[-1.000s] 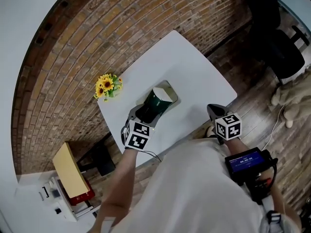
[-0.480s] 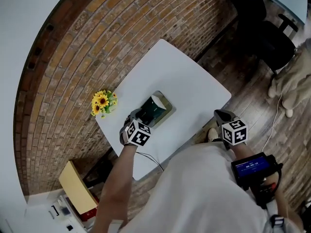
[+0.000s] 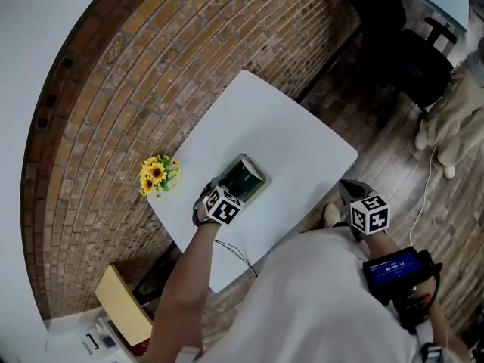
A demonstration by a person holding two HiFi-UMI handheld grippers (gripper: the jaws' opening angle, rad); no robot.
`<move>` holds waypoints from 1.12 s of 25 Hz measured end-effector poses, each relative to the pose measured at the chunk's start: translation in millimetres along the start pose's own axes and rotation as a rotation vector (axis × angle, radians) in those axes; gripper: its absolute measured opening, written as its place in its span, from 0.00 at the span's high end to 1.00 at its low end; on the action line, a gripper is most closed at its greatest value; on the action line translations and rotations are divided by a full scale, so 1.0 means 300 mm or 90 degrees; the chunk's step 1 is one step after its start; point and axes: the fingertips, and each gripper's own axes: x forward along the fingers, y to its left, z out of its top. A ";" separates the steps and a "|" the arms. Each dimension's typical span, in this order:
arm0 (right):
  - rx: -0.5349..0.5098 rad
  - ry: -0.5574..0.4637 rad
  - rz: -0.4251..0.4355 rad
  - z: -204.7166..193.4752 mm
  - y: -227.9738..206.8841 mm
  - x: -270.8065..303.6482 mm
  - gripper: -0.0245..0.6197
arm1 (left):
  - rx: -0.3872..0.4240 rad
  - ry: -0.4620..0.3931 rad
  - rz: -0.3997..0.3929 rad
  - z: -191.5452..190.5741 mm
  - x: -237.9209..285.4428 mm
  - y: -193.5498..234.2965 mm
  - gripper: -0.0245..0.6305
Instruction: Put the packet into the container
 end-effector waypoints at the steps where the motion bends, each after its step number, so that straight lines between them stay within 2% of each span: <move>1: 0.000 0.000 -0.001 0.002 -0.002 0.003 0.95 | 0.006 0.004 0.004 0.001 0.011 0.001 0.54; 9: -0.004 0.006 0.000 0.018 -0.012 0.019 0.95 | 0.029 0.033 0.025 -0.012 0.080 -0.013 0.54; 14: -0.005 0.017 0.004 0.022 -0.032 0.034 0.95 | 0.042 0.043 -0.021 -0.009 0.070 -0.027 0.54; 17: -0.008 0.026 0.017 0.027 -0.022 0.059 0.95 | 0.023 0.044 -0.052 -0.006 0.054 -0.037 0.53; 21: -0.016 0.034 0.025 0.028 -0.017 0.056 0.95 | -0.010 0.027 -0.061 -0.002 0.036 -0.065 0.54; 24: -0.027 0.039 0.030 0.030 -0.023 0.079 0.95 | -0.024 0.019 -0.046 -0.023 0.044 -0.046 0.53; 28: -0.045 0.049 0.057 0.054 0.015 0.107 0.95 | -0.070 0.003 -0.007 -0.060 0.011 0.002 0.54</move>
